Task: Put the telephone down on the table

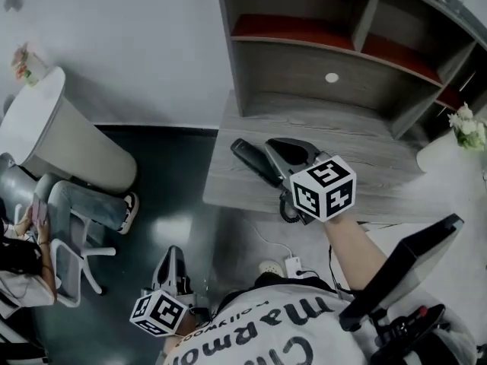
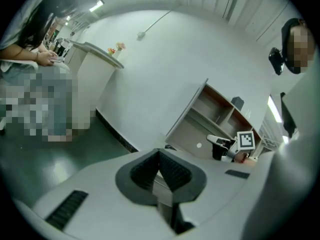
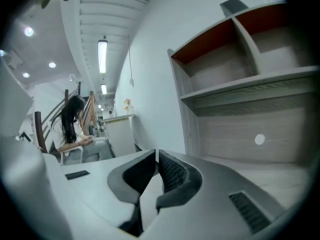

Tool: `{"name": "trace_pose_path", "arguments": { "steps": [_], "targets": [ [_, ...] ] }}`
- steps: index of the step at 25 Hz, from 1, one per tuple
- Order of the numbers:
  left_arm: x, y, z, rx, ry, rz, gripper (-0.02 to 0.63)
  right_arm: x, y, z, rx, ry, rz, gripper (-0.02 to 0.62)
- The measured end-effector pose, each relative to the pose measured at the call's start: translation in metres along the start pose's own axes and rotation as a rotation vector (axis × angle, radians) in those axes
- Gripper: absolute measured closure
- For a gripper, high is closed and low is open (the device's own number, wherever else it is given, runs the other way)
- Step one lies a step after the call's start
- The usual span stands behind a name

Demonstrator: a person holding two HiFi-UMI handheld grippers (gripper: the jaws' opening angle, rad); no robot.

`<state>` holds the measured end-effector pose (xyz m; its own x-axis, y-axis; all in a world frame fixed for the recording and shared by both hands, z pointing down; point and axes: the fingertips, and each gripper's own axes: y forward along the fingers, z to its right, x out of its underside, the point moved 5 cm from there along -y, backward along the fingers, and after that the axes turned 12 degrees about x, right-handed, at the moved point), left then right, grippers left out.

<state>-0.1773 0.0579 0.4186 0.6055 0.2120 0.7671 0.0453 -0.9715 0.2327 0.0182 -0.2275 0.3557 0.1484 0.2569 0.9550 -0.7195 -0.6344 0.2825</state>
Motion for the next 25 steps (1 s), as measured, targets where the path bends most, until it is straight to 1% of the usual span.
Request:
{"name": "trace_pose_path", "arguments": {
  "steps": [3,6,11,16,18,21,25],
  "targets": [
    [-0.009,-0.001,0.0,0.066,0.012,-0.022,0.597,0.008,-0.028,-0.019,0.037,0.089,-0.022,0.575],
    [-0.015,-0.012,-0.004,0.137,0.029,-0.058,0.597,0.025,-0.057,-0.044,0.09,0.13,-0.06,0.582],
    [-0.025,-0.04,-0.023,0.206,0.042,-0.099,0.598,0.05,-0.102,-0.084,0.183,0.127,-0.095,0.583],
    [-0.027,-0.066,-0.036,0.27,0.052,-0.142,0.597,0.061,-0.14,-0.119,0.253,0.146,-0.087,0.584],
    [-0.027,-0.075,-0.038,0.293,0.061,-0.137,0.597,0.067,-0.151,-0.132,0.272,0.149,-0.092,0.584],
    [-0.031,-0.088,-0.041,0.321,0.077,-0.106,0.597,0.076,-0.164,-0.149,0.289,0.154,-0.109,0.584],
    [-0.033,-0.097,-0.047,0.359,0.068,-0.122,0.597,0.08,-0.173,-0.166,0.31,0.143,-0.114,0.584]
  ]
}}
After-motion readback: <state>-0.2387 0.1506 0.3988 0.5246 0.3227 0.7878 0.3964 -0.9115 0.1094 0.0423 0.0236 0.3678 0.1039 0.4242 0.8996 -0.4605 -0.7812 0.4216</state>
